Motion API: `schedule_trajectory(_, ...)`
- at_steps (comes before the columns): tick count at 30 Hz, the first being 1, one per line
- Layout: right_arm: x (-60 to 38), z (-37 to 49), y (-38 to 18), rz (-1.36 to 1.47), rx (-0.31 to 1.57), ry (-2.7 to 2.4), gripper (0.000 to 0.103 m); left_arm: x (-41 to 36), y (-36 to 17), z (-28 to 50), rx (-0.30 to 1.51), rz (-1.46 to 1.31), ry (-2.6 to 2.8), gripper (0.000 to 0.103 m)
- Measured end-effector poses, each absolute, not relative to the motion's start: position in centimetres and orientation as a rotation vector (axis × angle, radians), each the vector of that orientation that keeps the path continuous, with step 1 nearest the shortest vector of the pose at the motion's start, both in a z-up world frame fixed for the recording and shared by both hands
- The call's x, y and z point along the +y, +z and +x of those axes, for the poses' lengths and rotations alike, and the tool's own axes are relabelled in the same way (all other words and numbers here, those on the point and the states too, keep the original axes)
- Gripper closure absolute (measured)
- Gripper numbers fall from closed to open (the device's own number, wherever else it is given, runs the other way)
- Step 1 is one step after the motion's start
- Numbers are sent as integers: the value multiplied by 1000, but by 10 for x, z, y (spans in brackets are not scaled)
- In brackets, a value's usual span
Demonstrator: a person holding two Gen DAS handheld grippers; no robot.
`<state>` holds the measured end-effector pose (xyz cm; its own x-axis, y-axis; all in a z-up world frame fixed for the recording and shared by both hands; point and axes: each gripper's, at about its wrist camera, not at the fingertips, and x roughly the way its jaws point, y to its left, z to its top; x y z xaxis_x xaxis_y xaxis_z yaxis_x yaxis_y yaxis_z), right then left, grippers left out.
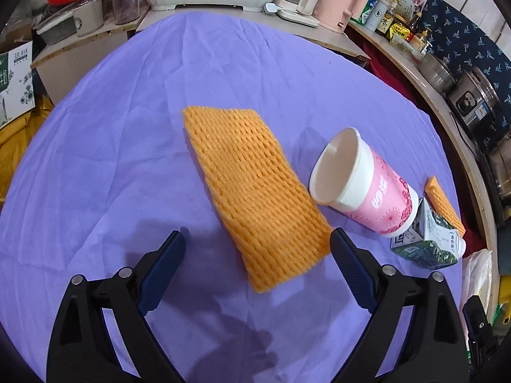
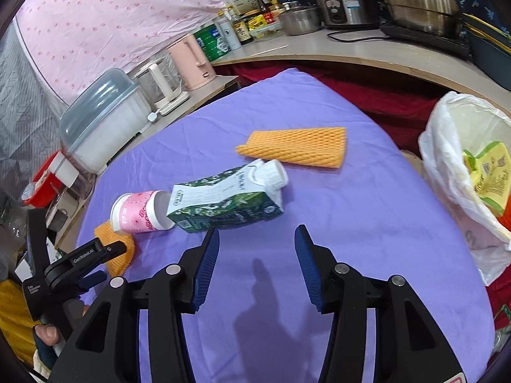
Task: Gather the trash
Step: 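Move both grippers back to the remaining trash on the table, then grasp the orange foam net with the left gripper while the right grasps the pink paper cup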
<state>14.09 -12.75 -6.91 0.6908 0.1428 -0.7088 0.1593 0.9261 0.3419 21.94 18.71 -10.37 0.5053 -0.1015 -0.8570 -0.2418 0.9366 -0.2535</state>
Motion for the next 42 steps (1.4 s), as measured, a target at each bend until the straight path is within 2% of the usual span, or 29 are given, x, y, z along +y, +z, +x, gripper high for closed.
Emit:
schedule_trajectory(4,-110,156,-69,385,819,21,55,183,-102,225,1040,-332,52,44)
schedule_trajectory(5,-106,159,-68,383,819,28,55,181,-101,226,1037,-325,30,59)
schedule_trajectory(7,-97,168,-67,382,819,49,55,179,-103,227,1057,-323,-6,77)
schedule_trajectory(8,-93,172,-67,381,819,56,55,178,-104,228,1058,-327,-21,83)
schedule_trajectory(11,-78,185,-64,367,818,85,55,174,-101,227,1045,-313,-30,90)
schedule_trajectory(19,-37,219,-63,356,837,163,54,180,-86,224,1008,-326,-59,93)
schedule_trajectory(21,-28,223,-64,355,844,173,45,184,-83,224,1003,-328,-58,93)
schedule_trajectory(25,-6,227,-68,321,853,183,41,197,-80,223,992,-336,-33,93)
schedule_trajectory(27,3,227,-69,291,858,169,34,206,-79,222,994,-347,-22,93)
schedule_trajectory(35,32,229,-76,228,864,119,20,235,-75,217,973,-374,15,93)
schedule_trajectory(42,51,236,-87,176,893,79,19,257,-77,216,971,-395,29,93)
